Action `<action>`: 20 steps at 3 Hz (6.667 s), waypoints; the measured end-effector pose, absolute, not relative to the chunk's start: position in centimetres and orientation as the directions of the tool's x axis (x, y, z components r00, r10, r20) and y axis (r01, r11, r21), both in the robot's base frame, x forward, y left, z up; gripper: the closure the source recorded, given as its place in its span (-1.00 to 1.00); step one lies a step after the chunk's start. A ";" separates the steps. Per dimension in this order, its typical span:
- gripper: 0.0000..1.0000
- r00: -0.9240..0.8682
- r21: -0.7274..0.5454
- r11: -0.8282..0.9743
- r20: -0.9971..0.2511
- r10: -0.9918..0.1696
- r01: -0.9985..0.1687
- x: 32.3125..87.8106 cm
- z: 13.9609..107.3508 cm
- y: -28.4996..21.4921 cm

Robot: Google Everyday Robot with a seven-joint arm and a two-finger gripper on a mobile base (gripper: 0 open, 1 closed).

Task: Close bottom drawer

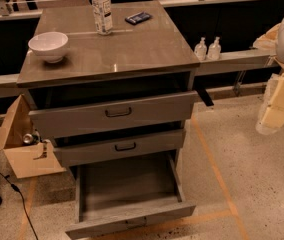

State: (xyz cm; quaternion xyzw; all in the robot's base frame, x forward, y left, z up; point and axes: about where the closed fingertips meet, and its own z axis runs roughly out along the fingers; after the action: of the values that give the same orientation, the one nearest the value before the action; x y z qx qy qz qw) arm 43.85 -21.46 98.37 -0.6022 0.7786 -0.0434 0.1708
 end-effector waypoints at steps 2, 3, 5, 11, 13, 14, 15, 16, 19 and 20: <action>-0.66 -0.216 -0.280 0.274 -0.222 -0.951 -0.920 43.9 98.3 -21.4; -0.19 -0.205 -0.275 0.274 -0.255 -0.945 -0.921 43.7 95.4 -20.9; 0.74 -0.081 -0.277 0.163 -0.286 -0.955 -0.947 42.3 82.1 -18.0; 1.00 -0.005 -0.253 0.077 -0.272 -0.962 -0.964 39.2 51.1 -12.5; 1.00 0.108 -0.400 0.072 -0.409 -0.906 -0.914 45.2 45.0 -11.9; 1.00 0.107 -0.399 0.073 -0.409 -0.906 -0.914 45.2 45.0 -11.9; 1.00 0.085 -0.412 0.087 -0.384 -0.920 -0.907 45.9 44.3 -13.7; 1.00 -0.011 -0.418 0.207 -0.424 -0.906 -0.885 47.7 42.0 -15.4; 1.00 -0.072 -0.350 0.263 -0.474 -0.878 -0.899 45.2 26.4 -10.4; 1.00 -0.087 -0.344 0.270 -0.465 -0.881 -0.900 44.4 23.3 -10.2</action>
Offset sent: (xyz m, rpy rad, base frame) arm 0.0006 0.0004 -0.0073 0.0169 -0.0012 -0.0026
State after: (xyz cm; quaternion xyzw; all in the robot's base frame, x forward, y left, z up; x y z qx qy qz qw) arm 44.36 -10.19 23.28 -0.6041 0.7370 0.0151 0.3028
